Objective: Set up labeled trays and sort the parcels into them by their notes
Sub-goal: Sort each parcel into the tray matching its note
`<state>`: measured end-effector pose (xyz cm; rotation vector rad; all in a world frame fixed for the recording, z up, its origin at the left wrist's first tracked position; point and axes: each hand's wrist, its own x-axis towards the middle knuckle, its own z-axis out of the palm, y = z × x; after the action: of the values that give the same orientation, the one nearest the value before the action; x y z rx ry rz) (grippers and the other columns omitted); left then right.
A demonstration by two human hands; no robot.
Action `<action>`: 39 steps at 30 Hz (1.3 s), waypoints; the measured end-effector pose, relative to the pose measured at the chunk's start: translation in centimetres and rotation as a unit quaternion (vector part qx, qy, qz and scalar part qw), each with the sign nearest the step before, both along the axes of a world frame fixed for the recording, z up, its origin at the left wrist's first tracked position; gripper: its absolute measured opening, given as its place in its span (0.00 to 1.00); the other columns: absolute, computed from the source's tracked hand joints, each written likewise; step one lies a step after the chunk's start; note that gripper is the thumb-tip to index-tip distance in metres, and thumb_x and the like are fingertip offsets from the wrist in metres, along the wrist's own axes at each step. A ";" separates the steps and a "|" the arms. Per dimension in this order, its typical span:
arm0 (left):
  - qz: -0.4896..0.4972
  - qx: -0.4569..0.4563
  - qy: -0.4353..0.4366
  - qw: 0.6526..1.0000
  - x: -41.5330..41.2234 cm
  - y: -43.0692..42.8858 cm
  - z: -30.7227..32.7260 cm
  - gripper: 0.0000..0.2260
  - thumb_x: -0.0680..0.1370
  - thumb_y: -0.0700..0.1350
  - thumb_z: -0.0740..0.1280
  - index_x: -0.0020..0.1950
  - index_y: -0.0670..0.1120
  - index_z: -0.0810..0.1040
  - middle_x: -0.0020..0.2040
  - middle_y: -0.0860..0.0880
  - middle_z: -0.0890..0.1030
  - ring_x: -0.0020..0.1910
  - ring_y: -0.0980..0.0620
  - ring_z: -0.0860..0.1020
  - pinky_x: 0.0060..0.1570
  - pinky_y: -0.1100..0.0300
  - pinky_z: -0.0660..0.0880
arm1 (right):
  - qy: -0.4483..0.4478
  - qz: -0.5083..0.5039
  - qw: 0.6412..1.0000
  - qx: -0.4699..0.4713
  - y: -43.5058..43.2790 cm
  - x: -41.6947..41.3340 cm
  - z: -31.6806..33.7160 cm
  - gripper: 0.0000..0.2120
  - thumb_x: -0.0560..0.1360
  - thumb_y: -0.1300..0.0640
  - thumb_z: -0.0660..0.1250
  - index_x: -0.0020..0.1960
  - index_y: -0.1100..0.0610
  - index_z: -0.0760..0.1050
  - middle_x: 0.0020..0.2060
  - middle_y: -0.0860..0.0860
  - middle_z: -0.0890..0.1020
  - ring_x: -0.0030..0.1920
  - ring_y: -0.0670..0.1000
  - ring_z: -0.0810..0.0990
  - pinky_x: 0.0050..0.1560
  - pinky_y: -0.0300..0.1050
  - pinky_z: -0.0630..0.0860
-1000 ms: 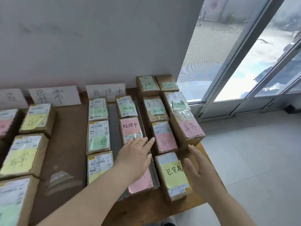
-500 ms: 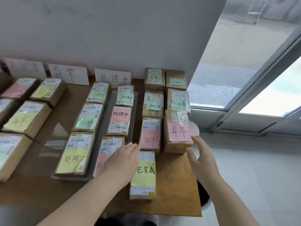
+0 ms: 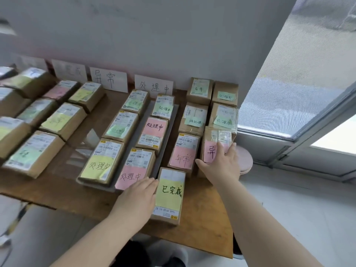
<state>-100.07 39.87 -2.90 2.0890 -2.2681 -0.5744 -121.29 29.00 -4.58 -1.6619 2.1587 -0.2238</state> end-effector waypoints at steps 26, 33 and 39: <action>0.139 0.178 0.098 0.969 -3.3 -0.7 -3.9 0.30 0.79 0.56 0.62 0.77 0.48 0.57 0.69 0.49 0.70 0.66 0.50 0.71 0.59 0.57 0.73 | 0.007 0.061 0.997 0.044 7.9 -1.0 -0.2 0.42 0.68 0.32 0.65 0.75 0.42 0.49 0.77 0.52 0.44 0.70 0.60 0.62 0.66 0.52 0.69; 0.233 0.251 0.363 0.867 -3.9 0.2 -4.0 0.25 0.78 0.45 0.67 0.74 0.50 0.64 0.66 0.53 0.76 0.56 0.58 0.74 0.62 0.61 0.70 | -0.010 0.068 0.997 0.043 10.6 -1.5 -0.1 0.42 0.66 0.31 0.65 0.73 0.39 0.50 0.77 0.49 0.44 0.70 0.58 0.60 0.67 0.50 0.67; 0.240 0.320 0.442 0.803 -3.3 1.5 -4.8 0.36 0.74 0.44 0.71 0.76 0.60 0.57 0.71 0.53 0.70 0.67 0.53 0.69 0.71 0.49 0.63 | -0.057 0.038 0.997 0.026 12.3 -3.0 -0.3 0.39 0.65 0.33 0.69 0.70 0.36 0.54 0.75 0.48 0.46 0.69 0.59 0.61 0.67 0.52 0.67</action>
<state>-103.42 41.38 -7.68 1.8009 -1.0361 -1.9294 -124.25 41.33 -4.93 -1.6568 1.9964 -0.2328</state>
